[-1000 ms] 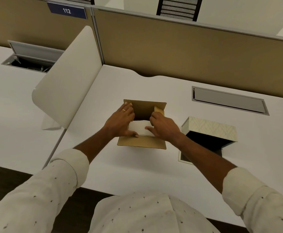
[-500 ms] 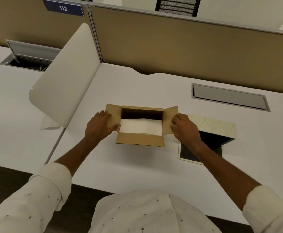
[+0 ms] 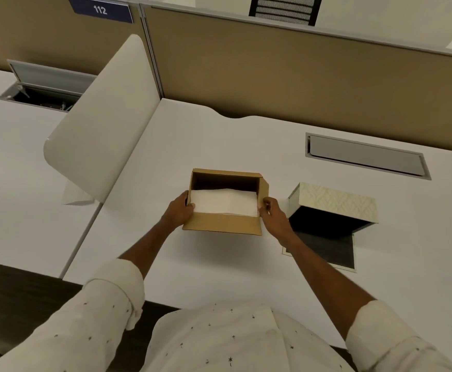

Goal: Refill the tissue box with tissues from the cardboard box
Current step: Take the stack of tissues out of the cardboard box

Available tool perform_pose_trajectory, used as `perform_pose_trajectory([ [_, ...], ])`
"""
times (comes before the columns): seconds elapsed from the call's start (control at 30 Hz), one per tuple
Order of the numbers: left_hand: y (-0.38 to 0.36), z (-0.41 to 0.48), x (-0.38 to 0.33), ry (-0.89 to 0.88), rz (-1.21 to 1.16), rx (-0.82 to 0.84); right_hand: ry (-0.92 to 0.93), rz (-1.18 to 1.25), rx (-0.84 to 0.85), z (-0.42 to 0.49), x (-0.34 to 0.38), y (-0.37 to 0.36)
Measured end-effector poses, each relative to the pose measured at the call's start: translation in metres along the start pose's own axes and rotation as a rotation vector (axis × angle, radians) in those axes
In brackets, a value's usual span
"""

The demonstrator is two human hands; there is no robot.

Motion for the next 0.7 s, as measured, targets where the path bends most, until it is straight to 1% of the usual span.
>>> perform_pose_trajectory([
  [0.03,0.001,0.001,0.000,0.001,0.002,0.018,-0.011,0.010,0.024,0.000,0.001,0.000],
  [0.07,0.003,0.002,0.000,-0.003,0.023,0.036,0.015,-0.028,0.024,0.000,0.003,0.003],
  [0.13,0.011,0.003,-0.002,-0.069,0.164,0.016,0.166,-0.193,-0.025,-0.001,0.010,0.011],
  [0.2,0.020,0.001,-0.011,-0.225,0.357,-0.109,0.358,-0.358,-0.097,-0.006,0.019,0.017],
  [0.23,0.023,0.000,-0.018,-0.336,0.437,-0.177,0.439,-0.419,-0.146,-0.008,0.024,0.020],
  [0.27,0.024,-0.001,-0.026,-0.454,0.497,-0.205,0.502,-0.474,-0.184,-0.009,0.030,0.021],
  [0.3,0.022,-0.001,-0.034,-0.563,0.545,-0.182,0.546,-0.524,-0.195,-0.009,0.035,0.020],
  [0.33,0.019,0.000,-0.041,-0.654,0.594,-0.116,0.574,-0.572,-0.181,-0.008,0.041,0.018],
  [0.4,0.011,0.005,-0.051,-0.785,0.748,0.035,0.611,-0.673,-0.125,-0.004,0.052,0.013],
  [0.43,0.008,0.009,-0.055,-0.826,0.836,0.073,0.622,-0.720,-0.106,-0.002,0.056,0.011],
  [0.47,0.007,0.014,-0.059,-0.843,0.899,0.084,0.627,-0.760,-0.100,0.001,0.061,0.010],
  [0.53,0.010,0.023,-0.068,-0.818,0.957,0.076,0.640,-0.790,-0.119,0.006,0.073,0.012],
  [0.6,0.014,0.033,-0.074,-0.765,0.980,0.069,0.652,-0.762,-0.158,0.010,0.085,0.015],
  [0.7,0.016,0.043,-0.082,-0.715,0.987,0.089,0.620,-0.692,-0.179,0.020,0.099,0.020],
])
Point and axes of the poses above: each hand's wrist, its own z-axis towards the middle knuckle, its own y-axis out of the back of the hand, x = y × z, the point moved 4 cm from there along z, towards the middle knuckle, and after that the axes turned 10 degrees about -y, right-handed, at the moved point
